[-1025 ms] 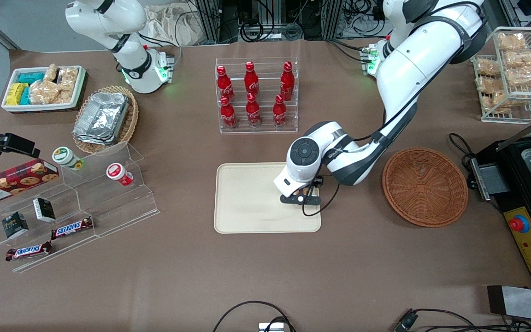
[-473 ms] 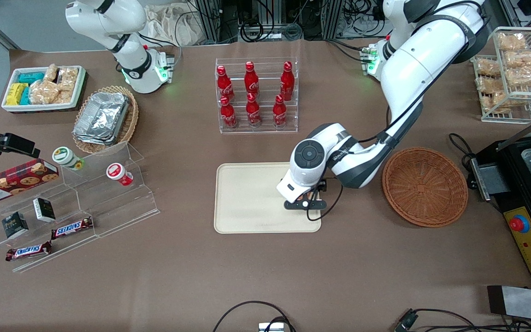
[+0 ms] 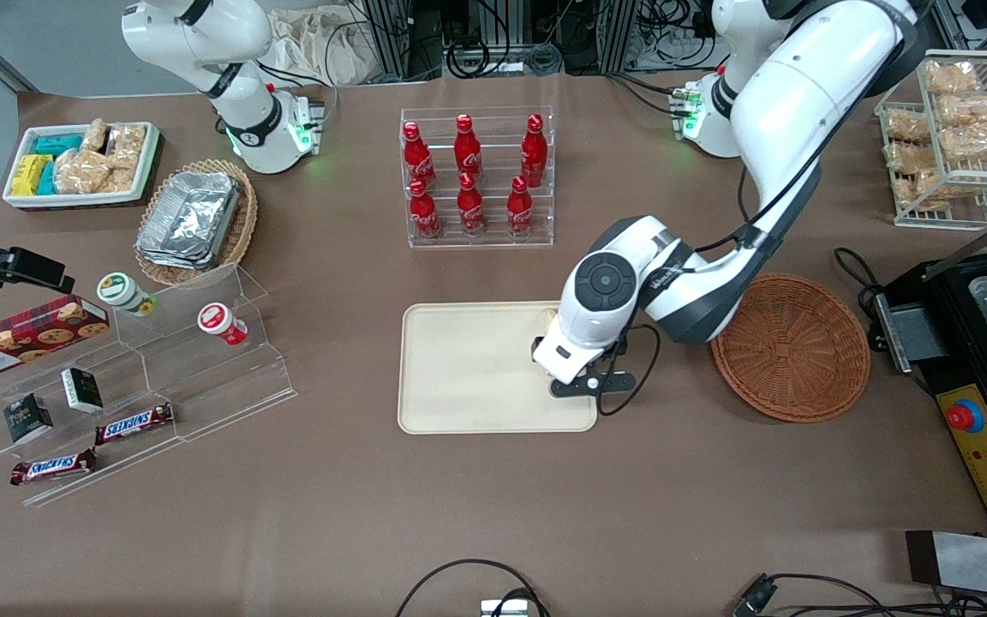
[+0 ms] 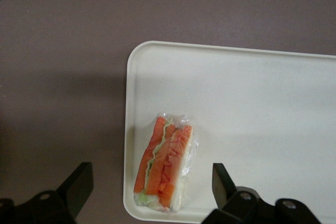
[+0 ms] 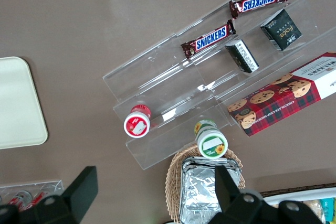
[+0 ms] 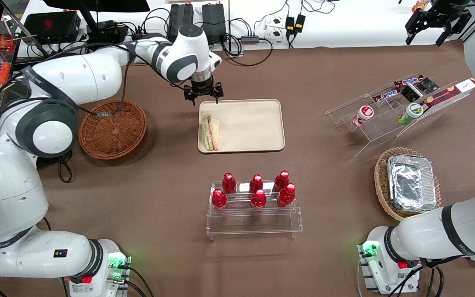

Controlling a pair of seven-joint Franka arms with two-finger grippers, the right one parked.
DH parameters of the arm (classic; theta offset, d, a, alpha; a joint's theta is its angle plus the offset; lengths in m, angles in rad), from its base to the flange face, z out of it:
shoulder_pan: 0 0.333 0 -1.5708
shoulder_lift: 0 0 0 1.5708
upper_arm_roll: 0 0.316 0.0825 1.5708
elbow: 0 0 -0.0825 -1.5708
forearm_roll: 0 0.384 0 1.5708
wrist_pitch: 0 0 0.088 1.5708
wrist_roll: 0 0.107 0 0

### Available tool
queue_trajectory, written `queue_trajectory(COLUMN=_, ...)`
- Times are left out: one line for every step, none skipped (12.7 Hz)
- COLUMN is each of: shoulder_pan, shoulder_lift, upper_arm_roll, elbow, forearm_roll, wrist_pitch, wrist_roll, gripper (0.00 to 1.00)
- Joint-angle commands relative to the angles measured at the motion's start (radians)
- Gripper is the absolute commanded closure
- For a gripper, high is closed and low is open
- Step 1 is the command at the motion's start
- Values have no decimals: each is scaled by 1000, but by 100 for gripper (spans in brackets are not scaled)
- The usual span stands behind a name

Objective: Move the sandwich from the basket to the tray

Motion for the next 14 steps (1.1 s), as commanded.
queue_trajectory(shoulder_pan=48, shoulder_lift=-77, upper_arm_roll=-7, elbow=-9, forearm_roll=-54, wrist_pitch=-52, wrist_roll=6, gripper=0)
queue_trajectory(shoulder_pan=55, shoulder_lift=-102, upper_arm_roll=-4, elbow=-9, forearm_roll=-77, wrist_pitch=-55, wrist_roll=8, gripper=0)
queue_trajectory(shoulder_pan=71, shoulder_lift=-122, upper_arm_roll=-6, elbow=-9, forearm_roll=-82, wrist_pitch=-59, wrist_roll=6, gripper=0)
queue_trajectory(shoulder_pan=74, shoulder_lift=-143, upper_arm_roll=-4, elbow=-9, forearm_roll=-82, wrist_pitch=-72, wrist_roll=3, gripper=0)
queue_trajectory(shoulder_pan=77, shoulder_lift=-171, upper_arm_roll=-4, elbow=-7, forearm_roll=-85, wrist_pitch=-82, wrist_roll=2, gripper=0)
queue_trajectory(shoulder_pan=86, shoulder_lift=-191, upper_arm_roll=-1, elbow=6, forearm_roll=-97, wrist_pitch=-114, wrist_roll=3, gripper=0)
queue_trajectory(shoulder_pan=101, shoulder_lift=-200, upper_arm_roll=-3, elbow=26, forearm_roll=-99, wrist_pitch=-156, wrist_roll=5, gripper=0)
queue_trajectory(shoulder_pan=106, shoulder_lift=-205, upper_arm_roll=-3, elbow=58, forearm_roll=-99, wrist_pitch=-188, wrist_roll=6, gripper=0)
queue_trajectory(shoulder_pan=106, shoulder_lift=-208, upper_arm_roll=-1, elbow=95, forearm_roll=-97, wrist_pitch=-225, wrist_roll=3, gripper=0)
queue_trajectory(shoulder_pan=106, shoulder_lift=-209, upper_arm_roll=-1, elbow=123, forearm_roll=-97, wrist_pitch=-256, wrist_roll=3, gripper=0)
queue_trajectory(shoulder_pan=108, shoulder_lift=-217, upper_arm_roll=3, elbow=143, forearm_roll=-97, wrist_pitch=-282, wrist_roll=5, gripper=0)
queue_trajectory(shoulder_pan=109, shoulder_lift=-220, upper_arm_roll=7, elbow=160, forearm_roll=-97, wrist_pitch=-302, wrist_roll=6, gripper=0)
queue_trajectory(shoulder_pan=109, shoulder_lift=-220, upper_arm_roll=11, elbow=177, forearm_roll=-96, wrist_pitch=-326, wrist_roll=9, gripper=0)
queue_trajectory(shoulder_pan=109, shoulder_lift=-220, upper_arm_roll=28, elbow=195, forearm_roll=-97, wrist_pitch=-345, wrist_roll=24, gripper=0)
